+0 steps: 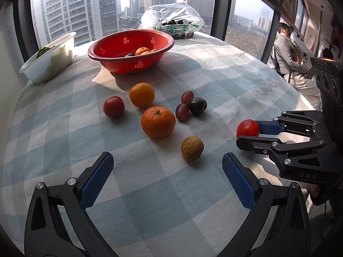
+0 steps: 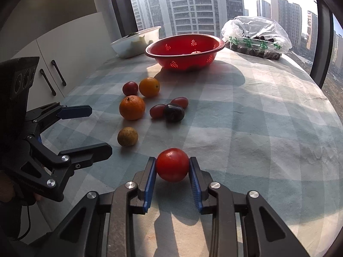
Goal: Organize fruits
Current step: 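Grasp the red tomato with the right gripper while the left gripper grasps a brown pear, then carry the tomato and pear into the red colander and open both grippers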
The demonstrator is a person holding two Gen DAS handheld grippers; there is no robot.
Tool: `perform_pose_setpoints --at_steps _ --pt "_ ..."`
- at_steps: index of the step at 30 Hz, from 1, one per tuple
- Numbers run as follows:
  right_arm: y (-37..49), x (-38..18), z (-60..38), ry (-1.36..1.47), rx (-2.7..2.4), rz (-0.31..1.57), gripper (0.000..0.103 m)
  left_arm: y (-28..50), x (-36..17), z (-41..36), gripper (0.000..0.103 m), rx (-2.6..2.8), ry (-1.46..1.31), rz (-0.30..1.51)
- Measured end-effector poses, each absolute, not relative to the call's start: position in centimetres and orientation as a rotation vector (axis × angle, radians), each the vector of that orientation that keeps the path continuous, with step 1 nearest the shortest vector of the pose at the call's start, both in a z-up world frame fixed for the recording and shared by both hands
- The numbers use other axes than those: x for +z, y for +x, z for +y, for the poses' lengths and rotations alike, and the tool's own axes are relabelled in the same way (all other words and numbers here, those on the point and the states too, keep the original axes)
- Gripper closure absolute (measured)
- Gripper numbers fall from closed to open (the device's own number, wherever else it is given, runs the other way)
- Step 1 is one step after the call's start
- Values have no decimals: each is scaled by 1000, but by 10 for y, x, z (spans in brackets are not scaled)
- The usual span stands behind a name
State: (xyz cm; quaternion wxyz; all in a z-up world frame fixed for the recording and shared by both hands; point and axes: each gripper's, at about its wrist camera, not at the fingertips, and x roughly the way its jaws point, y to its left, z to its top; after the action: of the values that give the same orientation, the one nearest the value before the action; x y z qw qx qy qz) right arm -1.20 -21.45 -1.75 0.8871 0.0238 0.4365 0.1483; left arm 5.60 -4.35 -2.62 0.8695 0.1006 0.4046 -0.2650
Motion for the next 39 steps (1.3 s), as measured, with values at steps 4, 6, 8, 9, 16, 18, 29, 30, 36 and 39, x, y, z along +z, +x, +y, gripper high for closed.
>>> perform_pose_setpoints --at_steps 4,6,8,9,16,18,29,30,36,39 --pt "-15 -16 -227 77 292 901 70 57 -31 -58 0 -583 235 860" --pt "-16 -16 -232 88 290 899 70 59 -33 -64 0 -590 247 867" --pt "-17 -16 -234 93 291 898 70 61 -34 -68 1 -597 252 876" --pt "-17 -16 -235 95 292 897 70 62 -35 -70 1 -599 253 878" --pt "-20 -16 -238 108 302 890 70 69 -44 -77 39 -612 266 913" --pt "-20 -16 -239 114 300 891 70 68 -44 -77 50 -613 270 911" --pt "-21 -16 -239 112 300 891 70 64 -44 -80 79 -626 315 894" --pt "-21 -16 -239 112 299 891 70 64 -44 -80 79 -628 316 892" --pt "-20 -16 -242 122 293 889 70 58 -43 -70 79 -648 290 887" --pt "-18 -16 -244 130 288 889 70 56 -40 -60 79 -641 261 884"
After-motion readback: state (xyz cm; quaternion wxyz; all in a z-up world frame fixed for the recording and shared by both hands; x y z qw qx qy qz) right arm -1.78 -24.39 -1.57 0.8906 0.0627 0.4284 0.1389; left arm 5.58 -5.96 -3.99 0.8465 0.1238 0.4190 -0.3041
